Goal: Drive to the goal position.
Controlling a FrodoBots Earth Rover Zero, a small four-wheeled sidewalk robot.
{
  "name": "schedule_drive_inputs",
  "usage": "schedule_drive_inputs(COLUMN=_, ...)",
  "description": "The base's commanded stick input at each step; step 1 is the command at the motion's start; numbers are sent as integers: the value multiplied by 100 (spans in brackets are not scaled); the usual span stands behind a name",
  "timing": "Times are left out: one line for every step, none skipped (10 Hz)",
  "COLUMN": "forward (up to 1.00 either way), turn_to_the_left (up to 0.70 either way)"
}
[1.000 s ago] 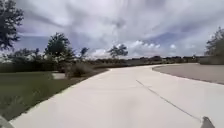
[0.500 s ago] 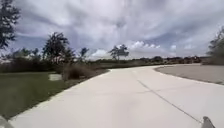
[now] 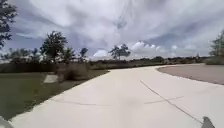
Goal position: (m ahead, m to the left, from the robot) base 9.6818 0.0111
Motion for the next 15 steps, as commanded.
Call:
schedule_drive_inputs(forward=85, turn_to_the_left=0)
schedule_drive_inputs(forward=85, turn_to_the_left=0)
schedule_drive_inputs(forward=85, turn_to_the_left=0)
schedule_drive_inputs(forward=85, turn_to_the_left=0)
schedule_drive_inputs(forward=85, turn_to_the_left=0)
schedule_drive_inputs(forward=85, turn_to_the_left=0)
schedule_drive_inputs(forward=85, turn_to_the_left=0)
schedule_drive_inputs(forward=85, turn_to_the_left=0)
schedule_drive_inputs(forward=85, turn_to_the_left=0)
schedule_drive_inputs(forward=85, turn_to_the_left=0)
schedule_drive_inputs(forward=85, turn_to_the_left=-12)
schedule_drive_inputs(forward=85, turn_to_the_left=-33)
schedule_drive_inputs(forward=85, turn_to_the_left=-34)
schedule_drive_inputs(forward=85, turn_to_the_left=-3)
schedule_drive_inputs(forward=85, turn_to_the_left=0)
